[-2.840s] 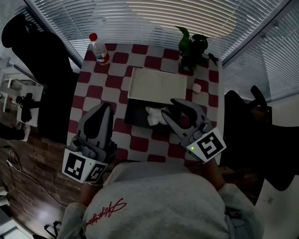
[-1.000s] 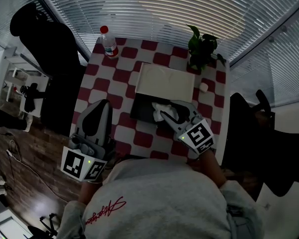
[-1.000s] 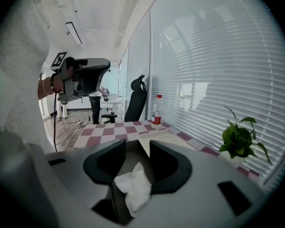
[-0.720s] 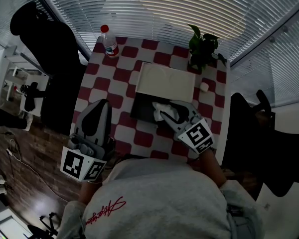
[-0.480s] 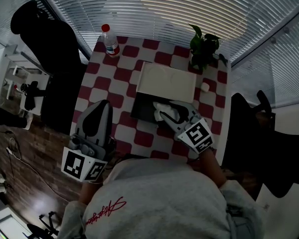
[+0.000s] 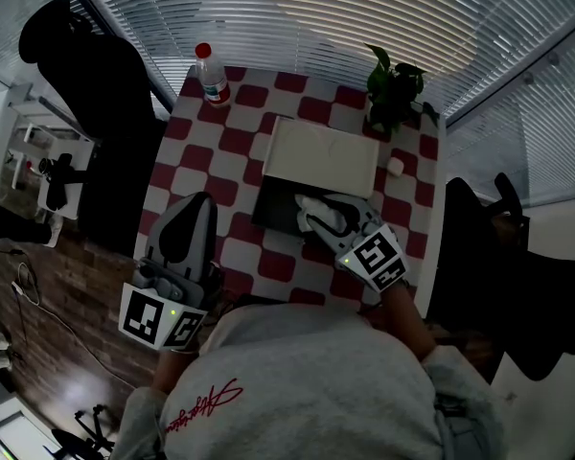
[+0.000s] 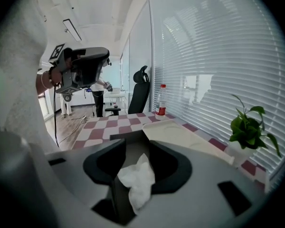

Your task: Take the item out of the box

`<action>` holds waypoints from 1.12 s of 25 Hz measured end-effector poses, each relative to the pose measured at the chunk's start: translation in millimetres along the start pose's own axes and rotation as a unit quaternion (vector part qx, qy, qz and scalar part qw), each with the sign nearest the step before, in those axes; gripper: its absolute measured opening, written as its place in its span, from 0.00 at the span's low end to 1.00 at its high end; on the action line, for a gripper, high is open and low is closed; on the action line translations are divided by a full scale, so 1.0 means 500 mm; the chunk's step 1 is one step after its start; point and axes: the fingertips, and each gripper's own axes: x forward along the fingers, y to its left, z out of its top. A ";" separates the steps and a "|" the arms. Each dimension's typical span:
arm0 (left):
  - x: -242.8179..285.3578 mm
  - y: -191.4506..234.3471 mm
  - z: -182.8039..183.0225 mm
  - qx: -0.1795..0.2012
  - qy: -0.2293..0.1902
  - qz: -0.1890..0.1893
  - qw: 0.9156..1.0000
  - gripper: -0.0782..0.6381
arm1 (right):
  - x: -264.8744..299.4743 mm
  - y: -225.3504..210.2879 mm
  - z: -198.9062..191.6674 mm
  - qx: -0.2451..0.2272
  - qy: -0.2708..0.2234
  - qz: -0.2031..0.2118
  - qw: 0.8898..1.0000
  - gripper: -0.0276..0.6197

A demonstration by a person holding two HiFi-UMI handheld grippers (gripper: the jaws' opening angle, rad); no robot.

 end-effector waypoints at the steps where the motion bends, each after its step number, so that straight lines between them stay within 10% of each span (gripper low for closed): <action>1: 0.000 0.000 0.000 0.000 0.000 0.000 1.000 0.13 | 0.001 0.000 -0.003 0.000 0.003 0.000 1.000 0.29; 28: -0.003 0.010 -0.003 -0.001 -0.001 0.008 1.000 0.13 | 0.031 -0.004 -0.049 -0.001 0.051 0.009 0.999 0.29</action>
